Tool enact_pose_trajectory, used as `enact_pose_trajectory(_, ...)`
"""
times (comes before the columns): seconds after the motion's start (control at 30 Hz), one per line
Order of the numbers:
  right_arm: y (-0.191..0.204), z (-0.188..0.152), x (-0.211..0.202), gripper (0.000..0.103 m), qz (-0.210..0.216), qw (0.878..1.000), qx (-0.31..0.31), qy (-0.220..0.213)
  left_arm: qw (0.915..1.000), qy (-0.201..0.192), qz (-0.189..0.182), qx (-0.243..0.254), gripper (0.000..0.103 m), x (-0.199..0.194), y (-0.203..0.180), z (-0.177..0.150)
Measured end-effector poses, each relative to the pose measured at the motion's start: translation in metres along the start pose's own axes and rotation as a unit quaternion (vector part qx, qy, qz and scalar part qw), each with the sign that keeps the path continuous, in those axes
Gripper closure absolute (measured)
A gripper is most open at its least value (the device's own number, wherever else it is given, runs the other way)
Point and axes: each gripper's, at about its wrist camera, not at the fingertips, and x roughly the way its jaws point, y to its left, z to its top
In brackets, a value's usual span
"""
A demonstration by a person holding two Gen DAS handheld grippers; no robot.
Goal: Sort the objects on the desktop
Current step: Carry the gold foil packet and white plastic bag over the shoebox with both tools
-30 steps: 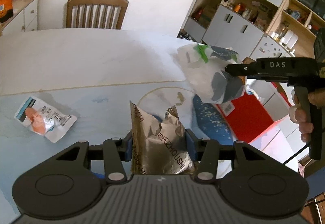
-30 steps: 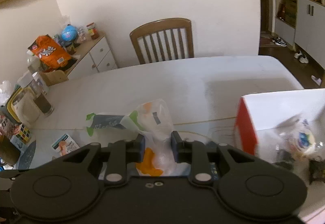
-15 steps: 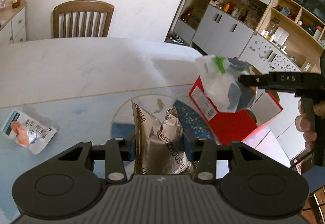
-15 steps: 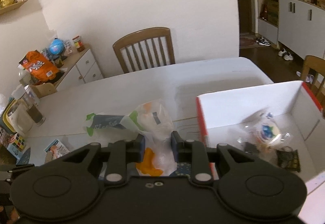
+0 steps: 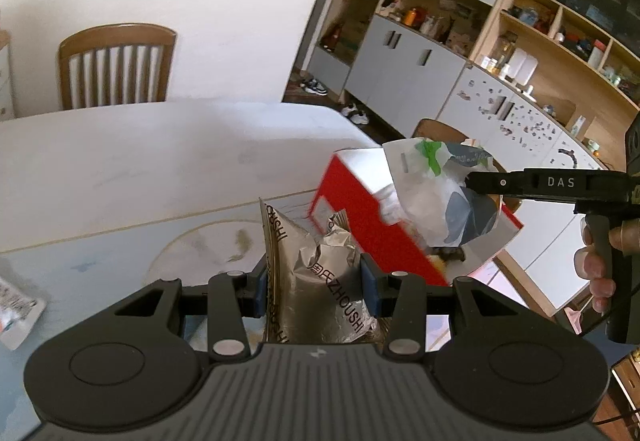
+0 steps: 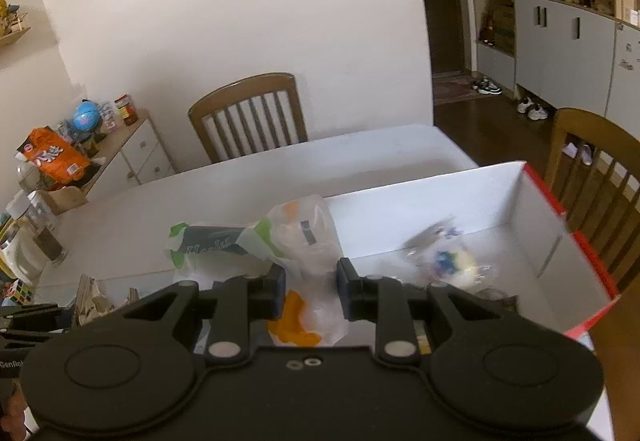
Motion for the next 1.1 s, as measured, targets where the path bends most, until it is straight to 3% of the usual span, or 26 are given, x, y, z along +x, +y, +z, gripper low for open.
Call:
enact_pose_trajectory(0.4,-0.077,0.012,-0.023,0.078,-0.026,0.999,0.016,-0.017,0.9989,0.005,-0.025,0.04,0.061,0.046,-0.07,0.02)
enact_pose_trajectory(0.7,-0.12,0.016,-0.025,0.078,-0.041,0.999,0.024,-0.021,0.9966,0.031,-0.042,0.064,0.061,0.089,-0.11,0.031)
enact_pose_trajectory(1.1,-0.159,0.018,-0.014,0.078,-0.05,0.998,0.028,-0.016,0.9922,0.063,-0.024,0.105,0.061,0.147,-0.141,0.042)
